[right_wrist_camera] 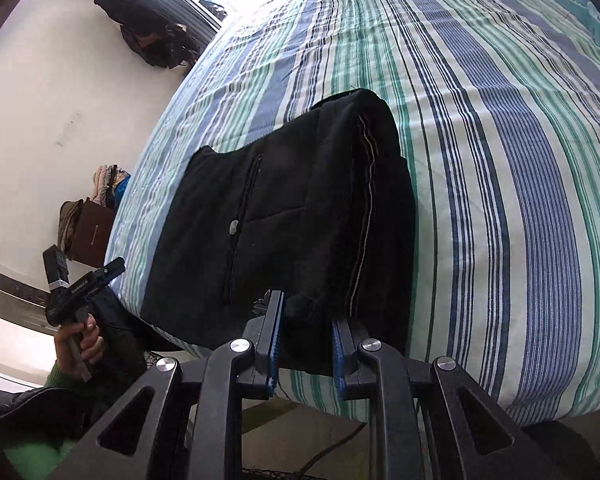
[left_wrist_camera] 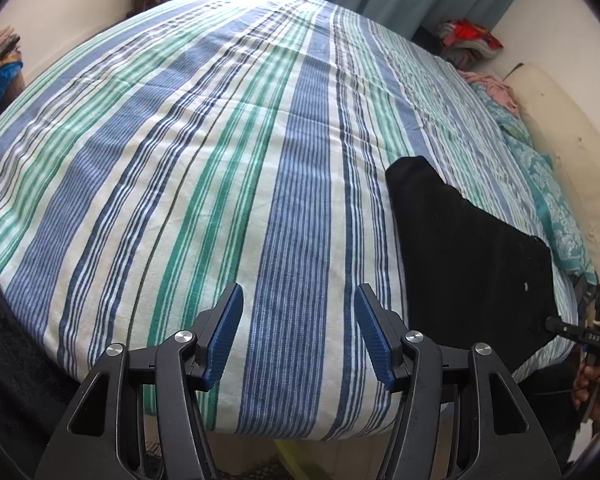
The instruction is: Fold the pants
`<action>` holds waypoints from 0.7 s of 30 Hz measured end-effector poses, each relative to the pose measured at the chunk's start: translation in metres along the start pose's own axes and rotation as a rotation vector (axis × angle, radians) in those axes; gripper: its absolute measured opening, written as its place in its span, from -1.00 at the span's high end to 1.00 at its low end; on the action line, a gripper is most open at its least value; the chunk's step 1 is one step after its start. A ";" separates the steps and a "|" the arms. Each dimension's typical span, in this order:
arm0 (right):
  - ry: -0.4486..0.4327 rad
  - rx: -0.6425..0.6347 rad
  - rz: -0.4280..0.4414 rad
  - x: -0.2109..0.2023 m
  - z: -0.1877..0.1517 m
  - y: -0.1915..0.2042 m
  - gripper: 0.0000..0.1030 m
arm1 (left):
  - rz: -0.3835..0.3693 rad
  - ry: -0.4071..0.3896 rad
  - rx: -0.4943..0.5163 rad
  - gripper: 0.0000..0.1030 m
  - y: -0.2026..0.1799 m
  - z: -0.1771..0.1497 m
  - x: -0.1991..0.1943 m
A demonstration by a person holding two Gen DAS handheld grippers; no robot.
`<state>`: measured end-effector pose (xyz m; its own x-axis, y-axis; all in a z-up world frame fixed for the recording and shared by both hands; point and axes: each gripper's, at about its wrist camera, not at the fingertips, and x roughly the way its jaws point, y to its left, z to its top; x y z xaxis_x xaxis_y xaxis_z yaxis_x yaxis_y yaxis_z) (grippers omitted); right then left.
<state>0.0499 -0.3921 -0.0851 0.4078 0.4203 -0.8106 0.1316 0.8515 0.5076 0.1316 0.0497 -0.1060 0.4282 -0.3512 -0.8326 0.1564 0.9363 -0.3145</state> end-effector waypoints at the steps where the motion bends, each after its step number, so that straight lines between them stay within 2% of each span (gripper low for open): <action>1: 0.024 0.001 -0.023 0.009 -0.001 -0.003 0.56 | -0.006 0.005 0.019 -0.16 -0.006 -0.001 0.001; 5: 0.018 0.057 -0.033 0.009 0.001 -0.014 0.21 | -0.028 0.002 0.114 -0.17 -0.033 -0.002 -0.004; 6: 0.010 0.056 -0.047 0.003 0.003 -0.015 0.17 | -0.035 -0.001 0.132 -0.17 -0.040 -0.002 -0.005; 10: -0.102 -0.059 -0.188 -0.034 0.013 0.008 0.17 | -0.060 -0.021 0.208 -0.18 -0.069 0.001 -0.006; 13: -0.193 -0.165 -0.174 -0.052 0.019 0.041 0.17 | -0.062 -0.020 0.291 -0.18 -0.097 -0.001 0.002; 15: -0.217 -0.237 -0.163 -0.047 0.020 0.062 0.17 | -0.063 -0.024 0.377 -0.18 -0.117 -0.010 0.008; 17: -0.184 -0.277 -0.167 -0.028 0.020 0.075 0.17 | -0.014 0.002 0.504 -0.18 -0.136 -0.025 0.022; 19: -0.143 -0.272 -0.179 -0.003 0.017 0.072 0.17 | 0.036 0.074 0.600 -0.18 -0.141 -0.042 0.039; 20: -0.116 -0.253 -0.193 0.010 0.014 0.065 0.17 | 0.038 0.097 0.613 -0.19 -0.138 -0.048 0.041; 21: -0.081 -0.220 -0.223 0.022 0.010 0.055 0.17 | 0.008 0.105 0.606 -0.21 -0.132 -0.051 0.036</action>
<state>0.0747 -0.3393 -0.0722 0.4625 0.1967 -0.8645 0.0307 0.9709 0.2374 0.0811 -0.0870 -0.1174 0.3469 -0.3135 -0.8840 0.6449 0.7641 -0.0180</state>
